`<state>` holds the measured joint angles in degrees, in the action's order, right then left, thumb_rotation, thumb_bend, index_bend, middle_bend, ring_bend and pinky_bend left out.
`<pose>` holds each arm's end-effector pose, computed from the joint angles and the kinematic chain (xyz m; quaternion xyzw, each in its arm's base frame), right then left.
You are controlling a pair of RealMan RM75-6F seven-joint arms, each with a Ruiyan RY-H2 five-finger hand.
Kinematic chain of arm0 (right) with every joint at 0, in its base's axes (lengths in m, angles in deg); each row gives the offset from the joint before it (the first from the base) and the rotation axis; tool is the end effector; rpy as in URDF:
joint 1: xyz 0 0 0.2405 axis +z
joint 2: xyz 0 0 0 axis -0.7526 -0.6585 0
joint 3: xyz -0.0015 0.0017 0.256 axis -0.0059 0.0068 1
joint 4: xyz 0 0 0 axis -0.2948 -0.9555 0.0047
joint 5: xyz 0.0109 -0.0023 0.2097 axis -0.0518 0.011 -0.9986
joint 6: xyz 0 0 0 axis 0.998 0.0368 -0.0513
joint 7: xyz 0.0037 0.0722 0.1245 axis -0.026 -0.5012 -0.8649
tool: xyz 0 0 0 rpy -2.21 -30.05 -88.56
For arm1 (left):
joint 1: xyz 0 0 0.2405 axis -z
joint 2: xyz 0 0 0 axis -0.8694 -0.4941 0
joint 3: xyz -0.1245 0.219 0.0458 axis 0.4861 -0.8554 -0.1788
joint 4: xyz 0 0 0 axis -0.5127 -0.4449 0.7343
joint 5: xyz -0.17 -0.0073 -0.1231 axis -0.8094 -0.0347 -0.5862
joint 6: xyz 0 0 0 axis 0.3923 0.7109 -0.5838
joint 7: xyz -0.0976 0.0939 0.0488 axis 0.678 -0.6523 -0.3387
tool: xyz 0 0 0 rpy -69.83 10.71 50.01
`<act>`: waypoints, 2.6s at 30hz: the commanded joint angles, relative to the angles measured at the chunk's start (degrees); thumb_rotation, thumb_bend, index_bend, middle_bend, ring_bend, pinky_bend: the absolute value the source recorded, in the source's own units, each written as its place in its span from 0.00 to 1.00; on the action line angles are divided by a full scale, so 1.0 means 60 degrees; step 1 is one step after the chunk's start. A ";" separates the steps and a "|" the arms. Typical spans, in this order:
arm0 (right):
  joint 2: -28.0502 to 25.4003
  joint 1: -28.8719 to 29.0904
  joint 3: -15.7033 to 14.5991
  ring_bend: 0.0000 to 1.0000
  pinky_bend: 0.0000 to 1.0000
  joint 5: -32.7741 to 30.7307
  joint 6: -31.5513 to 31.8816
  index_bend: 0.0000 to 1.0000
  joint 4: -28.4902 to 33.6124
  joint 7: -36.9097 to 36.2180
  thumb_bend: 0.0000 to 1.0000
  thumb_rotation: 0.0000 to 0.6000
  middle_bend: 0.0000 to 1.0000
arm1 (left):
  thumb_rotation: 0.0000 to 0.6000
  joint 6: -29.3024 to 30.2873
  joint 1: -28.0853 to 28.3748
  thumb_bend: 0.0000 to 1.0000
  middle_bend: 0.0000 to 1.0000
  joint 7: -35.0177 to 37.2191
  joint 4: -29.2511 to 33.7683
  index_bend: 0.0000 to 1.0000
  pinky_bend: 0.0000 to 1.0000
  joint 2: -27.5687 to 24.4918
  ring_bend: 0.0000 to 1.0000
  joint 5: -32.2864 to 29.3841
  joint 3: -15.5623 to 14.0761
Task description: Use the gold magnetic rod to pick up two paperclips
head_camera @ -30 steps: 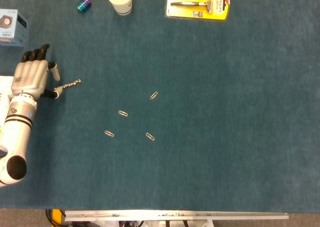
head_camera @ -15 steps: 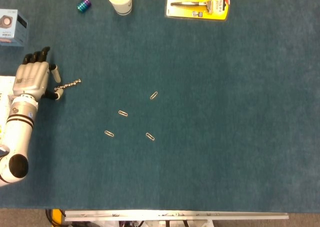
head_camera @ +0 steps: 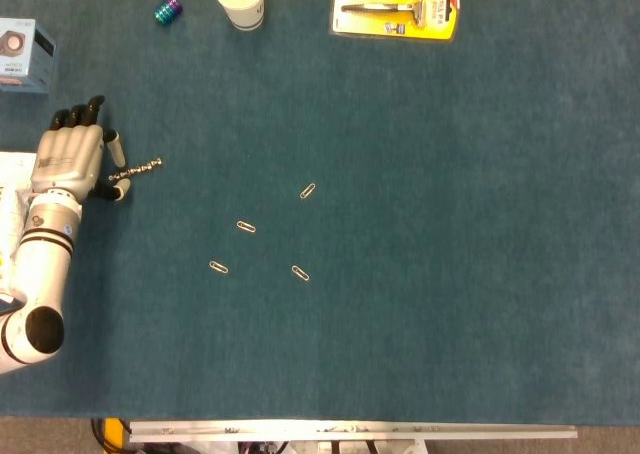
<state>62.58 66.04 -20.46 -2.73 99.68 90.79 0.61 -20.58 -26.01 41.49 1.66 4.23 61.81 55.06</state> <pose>-0.3195 -0.2797 0.1795 0.5721 -0.4060 0.3443 0.6240 -0.2946 0.3316 0.0206 -0.6412 -0.5138 -0.2061 0.5315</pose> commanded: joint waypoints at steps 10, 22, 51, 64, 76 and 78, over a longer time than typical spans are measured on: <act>0.0013 -0.0034 -0.0019 0.29 0.50 -0.0004 -0.0013 0.37 -0.0033 -0.0071 0.00 1.00 0.32 | 1.00 0.0003 0.0076 0.26 0.00 -0.0272 -0.0247 0.48 0.00 0.0164 0.00 -0.0305 -0.0055; 0.0027 -0.0054 -0.0025 0.29 0.50 0.0007 -0.0019 0.37 -0.0067 -0.0119 0.00 1.00 0.32 | 1.00 -0.0036 0.0163 0.26 0.00 -0.0436 -0.0421 0.50 0.00 0.0315 0.00 -0.0568 -0.0030; 0.0071 -0.0078 -0.0037 0.29 0.50 0.0035 -0.0083 0.37 -0.0177 -0.0287 0.00 1.00 0.32 | 1.00 -0.0228 0.0308 0.26 0.00 -0.0648 -0.0803 0.54 0.00 0.0470 0.00 -0.0949 -0.0010; 0.0085 -0.0110 -0.0048 0.29 0.50 0.0025 -0.0096 0.37 -0.0230 -0.0353 0.00 1.00 0.32 | 1.00 -0.0251 0.0375 0.26 0.00 -0.0685 -0.0957 0.54 0.00 0.0522 0.00 -0.1037 0.0042; 0.0102 -0.0134 -0.0049 0.29 0.50 0.0044 -0.0081 0.37 -0.0271 -0.0399 0.00 1.00 0.32 | 1.00 -0.0333 0.0432 0.26 0.00 -0.0753 -0.0966 0.55 0.00 0.0514 0.00 -0.1089 0.0033; 0.0102 -0.0138 -0.0051 0.29 0.50 0.0051 -0.0077 0.37 -0.0269 -0.0403 0.00 1.00 0.32 | 1.00 -0.0405 0.0448 0.26 0.00 -0.0757 -0.0945 0.55 0.00 0.0491 0.00 -0.1125 0.0025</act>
<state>63.19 65.20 -20.77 -2.41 99.21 89.17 -1.82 -22.96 -23.35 36.96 -4.05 7.22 55.12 55.23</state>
